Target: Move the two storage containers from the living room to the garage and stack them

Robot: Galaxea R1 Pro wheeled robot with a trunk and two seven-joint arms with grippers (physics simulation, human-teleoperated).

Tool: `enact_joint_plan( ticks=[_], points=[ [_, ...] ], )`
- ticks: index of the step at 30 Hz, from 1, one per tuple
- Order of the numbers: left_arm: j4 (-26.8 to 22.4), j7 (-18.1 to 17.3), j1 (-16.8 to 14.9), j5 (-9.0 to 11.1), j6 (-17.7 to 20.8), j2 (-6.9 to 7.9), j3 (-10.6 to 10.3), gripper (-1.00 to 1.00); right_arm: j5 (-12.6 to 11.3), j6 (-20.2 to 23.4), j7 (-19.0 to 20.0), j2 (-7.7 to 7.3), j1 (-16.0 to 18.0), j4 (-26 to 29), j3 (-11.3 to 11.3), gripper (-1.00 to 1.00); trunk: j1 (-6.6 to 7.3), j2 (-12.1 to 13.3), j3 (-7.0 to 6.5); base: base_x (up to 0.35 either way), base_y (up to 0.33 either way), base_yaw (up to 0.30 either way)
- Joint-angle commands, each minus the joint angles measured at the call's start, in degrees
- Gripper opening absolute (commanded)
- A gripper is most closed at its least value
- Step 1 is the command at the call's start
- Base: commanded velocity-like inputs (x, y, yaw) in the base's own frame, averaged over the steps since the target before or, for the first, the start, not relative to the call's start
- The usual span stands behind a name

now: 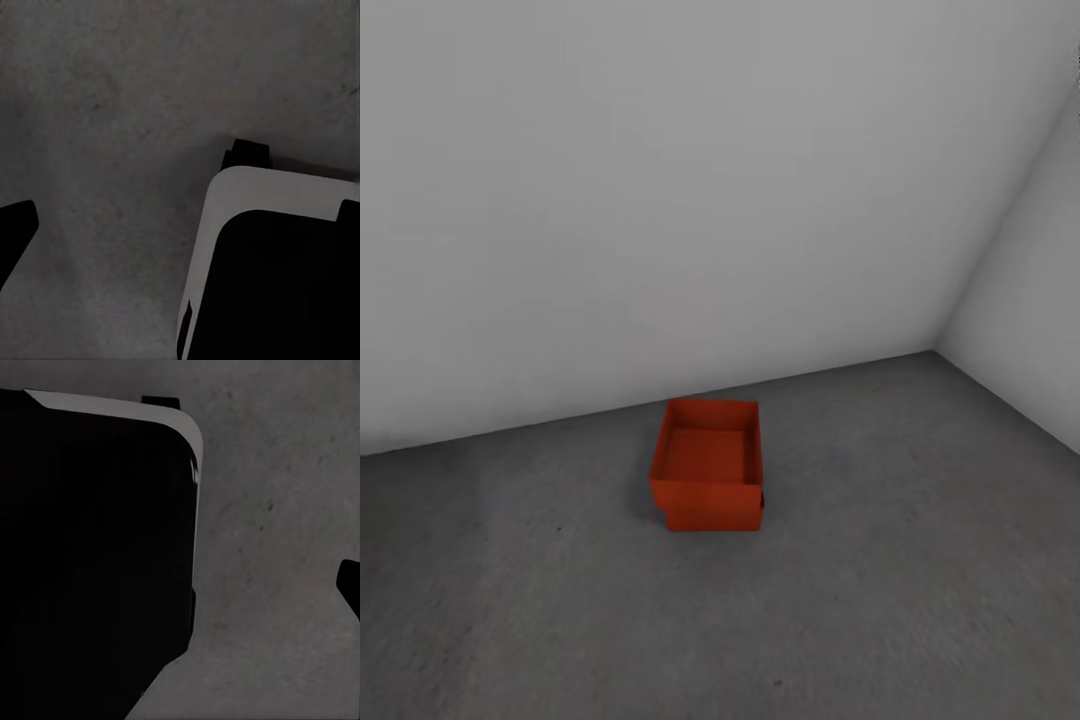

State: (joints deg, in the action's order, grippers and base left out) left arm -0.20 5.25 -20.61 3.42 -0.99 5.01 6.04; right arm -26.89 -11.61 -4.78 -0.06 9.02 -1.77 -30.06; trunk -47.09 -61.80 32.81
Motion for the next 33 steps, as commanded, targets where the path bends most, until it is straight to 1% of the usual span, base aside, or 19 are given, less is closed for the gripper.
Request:
enact_joint_plan(
  ticks=[1, 33],
  points=[
    [0.03, 0.03, -0.03, 0.36, -0.11, 0.00, 0.29, 1.00, -0.44, -0.30, 0.00, 0.04, 0.05, -0.16, -0.47, 1.00, 0.00, -0.03, -0.05, 0.000, 0.000, 0.000],
    [0.03, 0.03, -0.02, 0.36, -0.12, 0.00, 0.29, 1.00, -0.33, -0.17, 0.04, -0.03, 0.04, -0.10, -0.77, 1.00, 0.00, -0.03, -3.07, 0.000, 0.000, 0.000]
  ],
)
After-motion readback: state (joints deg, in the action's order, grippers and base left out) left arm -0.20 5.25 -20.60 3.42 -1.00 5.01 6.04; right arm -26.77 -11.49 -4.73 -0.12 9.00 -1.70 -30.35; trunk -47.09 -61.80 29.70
